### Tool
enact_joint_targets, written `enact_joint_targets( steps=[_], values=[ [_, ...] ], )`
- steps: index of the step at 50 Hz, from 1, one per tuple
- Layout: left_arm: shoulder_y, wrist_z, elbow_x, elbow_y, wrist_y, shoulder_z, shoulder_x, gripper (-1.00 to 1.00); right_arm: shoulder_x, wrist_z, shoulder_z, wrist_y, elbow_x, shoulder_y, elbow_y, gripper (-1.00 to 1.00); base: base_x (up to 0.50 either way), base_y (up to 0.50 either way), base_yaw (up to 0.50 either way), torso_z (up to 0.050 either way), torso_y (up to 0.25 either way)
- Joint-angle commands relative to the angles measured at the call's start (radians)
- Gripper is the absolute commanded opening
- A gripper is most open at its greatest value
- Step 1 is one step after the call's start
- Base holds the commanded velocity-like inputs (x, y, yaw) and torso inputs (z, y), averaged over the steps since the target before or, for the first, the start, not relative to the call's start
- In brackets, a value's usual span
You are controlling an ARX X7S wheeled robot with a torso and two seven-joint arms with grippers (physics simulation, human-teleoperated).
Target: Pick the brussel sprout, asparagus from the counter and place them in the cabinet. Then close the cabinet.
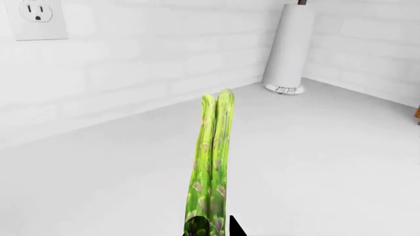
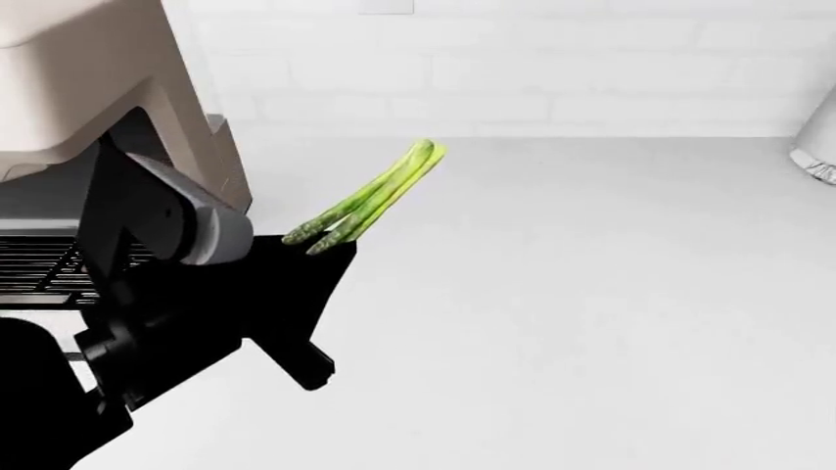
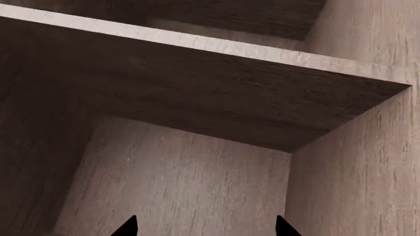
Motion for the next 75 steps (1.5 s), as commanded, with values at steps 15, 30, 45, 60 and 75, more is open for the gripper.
enact_joint_targets(
  steps=[15,30,45,60,75],
  values=[
    [-0.006,-0.038,-0.029,0.022,0.009,0.011,-0.002,-1.0,0.255,0.372,0.179,0.466,0.291,-0.322,-1.078,1.0,0.0,0.0,0.0,0.0,0.0],
    [0.0,-0.045,-0.032,0.03,0.017,0.014,-0.002,-1.0,0.299,0.612,0.301,0.6,0.473,-0.487,-1.471,1.0,0.0,0.0,0.0,0.0,0.0],
    [-0.008,-0.068,-0.045,0.032,0.028,0.014,-0.006,-1.0,0.327,0.776,0.421,0.572,0.609,-0.757,-1.786,1.0,0.0,0.0,0.0,0.0,0.0],
    [-0.004,-0.078,-0.051,0.04,0.043,0.003,-0.014,-1.0,0.521,0.89,0.328,0.249,0.517,-0.998,-1.946,1.0,0.0,0.0,0.0,0.0,0.0],
    [-0.029,-0.11,-0.083,0.048,0.055,-0.002,-0.028,-1.0,0.815,1.094,-0.149,-0.226,0.421,-0.943,-1.945,1.0,0.0,0.0,0.0,0.0,0.0]
  ],
)
